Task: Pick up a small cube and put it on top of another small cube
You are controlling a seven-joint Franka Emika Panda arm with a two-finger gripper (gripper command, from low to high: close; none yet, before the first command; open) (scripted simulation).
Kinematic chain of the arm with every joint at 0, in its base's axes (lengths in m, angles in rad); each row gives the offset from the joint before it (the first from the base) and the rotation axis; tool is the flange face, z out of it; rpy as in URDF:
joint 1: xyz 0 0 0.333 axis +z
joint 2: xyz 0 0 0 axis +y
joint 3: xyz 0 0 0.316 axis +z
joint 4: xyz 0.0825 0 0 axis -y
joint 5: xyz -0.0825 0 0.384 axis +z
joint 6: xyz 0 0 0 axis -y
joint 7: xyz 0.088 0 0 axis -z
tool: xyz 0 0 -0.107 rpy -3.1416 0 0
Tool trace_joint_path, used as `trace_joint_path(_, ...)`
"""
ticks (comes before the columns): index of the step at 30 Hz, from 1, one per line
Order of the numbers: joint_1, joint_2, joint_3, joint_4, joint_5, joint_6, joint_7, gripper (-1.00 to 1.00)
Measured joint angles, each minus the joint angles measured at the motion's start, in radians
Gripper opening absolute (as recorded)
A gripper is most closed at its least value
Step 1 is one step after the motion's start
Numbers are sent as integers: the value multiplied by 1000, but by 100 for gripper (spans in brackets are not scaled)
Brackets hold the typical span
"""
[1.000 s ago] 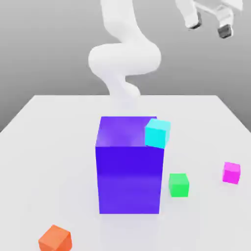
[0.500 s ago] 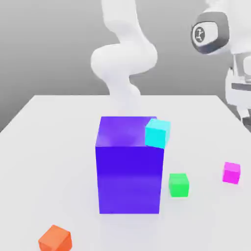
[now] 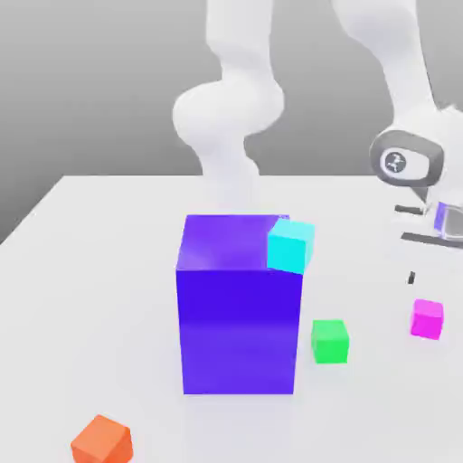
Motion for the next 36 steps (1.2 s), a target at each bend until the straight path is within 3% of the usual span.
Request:
trace_joint_path(3,26,107,-30,20,-26,85,15,0)
trace_joint_path(4,33,136,-38,25,-30,109,18,-100)
trace_joint_path(11,35,140,-40,26,-31,110,19,-100)
trace_joint_path(17,10,-51,-5,-13,24,-42,-20,-100)
trace_joint_path(26,-148,-262,-90,-126,-33,-130,241,-100)
trace_joint_path(36,-287,-444,-166,-264,11,-181,478,-100)
